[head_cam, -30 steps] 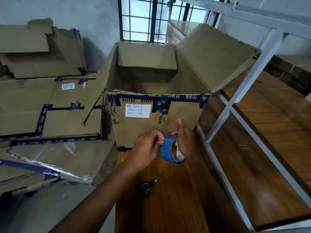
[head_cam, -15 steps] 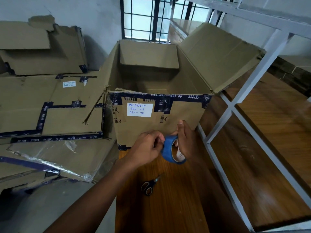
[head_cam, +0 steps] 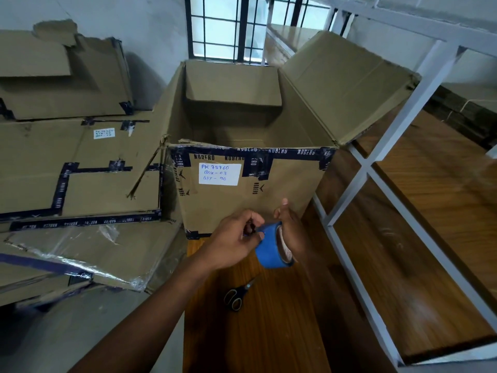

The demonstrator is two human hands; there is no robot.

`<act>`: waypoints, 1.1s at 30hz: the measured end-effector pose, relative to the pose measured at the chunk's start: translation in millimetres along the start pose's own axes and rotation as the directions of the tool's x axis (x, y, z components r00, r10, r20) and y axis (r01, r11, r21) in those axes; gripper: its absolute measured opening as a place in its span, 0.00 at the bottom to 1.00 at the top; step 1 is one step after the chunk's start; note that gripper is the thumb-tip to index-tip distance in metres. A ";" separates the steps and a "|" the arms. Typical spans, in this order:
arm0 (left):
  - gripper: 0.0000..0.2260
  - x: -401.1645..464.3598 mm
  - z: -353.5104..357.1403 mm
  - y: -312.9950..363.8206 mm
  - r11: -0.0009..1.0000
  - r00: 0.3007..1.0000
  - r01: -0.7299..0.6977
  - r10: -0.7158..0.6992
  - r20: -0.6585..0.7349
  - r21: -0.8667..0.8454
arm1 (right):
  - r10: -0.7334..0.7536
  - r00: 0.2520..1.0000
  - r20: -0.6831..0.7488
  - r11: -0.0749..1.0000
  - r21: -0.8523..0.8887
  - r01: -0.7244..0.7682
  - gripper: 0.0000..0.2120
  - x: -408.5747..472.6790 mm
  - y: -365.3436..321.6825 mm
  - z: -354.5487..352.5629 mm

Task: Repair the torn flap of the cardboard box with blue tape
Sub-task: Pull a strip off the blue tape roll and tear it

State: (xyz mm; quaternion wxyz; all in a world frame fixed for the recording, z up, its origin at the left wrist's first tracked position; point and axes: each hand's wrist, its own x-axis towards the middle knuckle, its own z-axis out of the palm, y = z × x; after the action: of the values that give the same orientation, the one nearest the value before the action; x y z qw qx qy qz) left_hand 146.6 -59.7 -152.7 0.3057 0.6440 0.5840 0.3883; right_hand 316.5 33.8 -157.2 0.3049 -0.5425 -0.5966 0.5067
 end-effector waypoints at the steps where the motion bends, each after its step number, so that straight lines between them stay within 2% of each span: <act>1: 0.12 0.6 0.4 -0.2 0.999 1.000 0.017 -0.017 -0.009 -0.036 | -0.002 1.000 -0.013 1.000 0.018 0.002 0.27 1.2 1.0 0.2; 3: 0.15 1.9 1.1 -1.2 0.996 0.999 0.030 -0.032 -0.030 -0.087 | 0.006 1.000 -0.022 1.000 0.016 -0.006 0.28 5.1 0.5 0.8; 8: 0.12 3.3 6.2 0.1 0.996 0.998 0.022 -0.027 -0.055 -0.089 | 0.144 0.989 -0.022 0.989 0.047 -0.143 0.28 11.7 -1.4 -3.2; 12: 0.11 3.4 8.2 1.3 0.998 0.998 0.020 -0.023 -0.057 -0.055 | 0.115 0.993 -0.015 0.991 0.063 -0.114 0.29 12.2 2.3 -3.9; 17: 0.09 3.2 9.1 0.9 1.000 0.995 -0.004 0.001 -0.099 -0.028 | 0.156 0.988 -0.013 0.986 0.056 -0.155 0.31 13.1 5.8 -3.1; 21: 0.18 0.6 2.4 -5.4 0.984 0.997 0.061 -0.053 0.053 -0.166 | 0.099 0.995 -0.018 0.995 -0.002 -0.099 0.28 9.1 1.6 -6.1; 23: 0.20 -0.3 -0.7 -9.4 0.982 0.992 0.074 -0.054 0.113 -0.175 | 0.073 0.997 0.013 0.997 -0.019 -0.073 0.29 5.9 2.6 -7.5; 33: 0.10 -0.1 -1.5 -13.0 0.985 0.998 0.059 -0.055 0.029 -0.161 | 0.052 0.998 0.045 0.993 -0.108 -0.047 0.33 4.1 3.8 -2.5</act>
State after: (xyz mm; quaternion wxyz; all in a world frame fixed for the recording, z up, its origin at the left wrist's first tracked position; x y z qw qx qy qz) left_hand 138.6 -58.2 -163.0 0.3750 0.6050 0.5648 0.4176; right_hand 319.1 38.0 -160.8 0.2486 -0.5604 -0.6162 0.4944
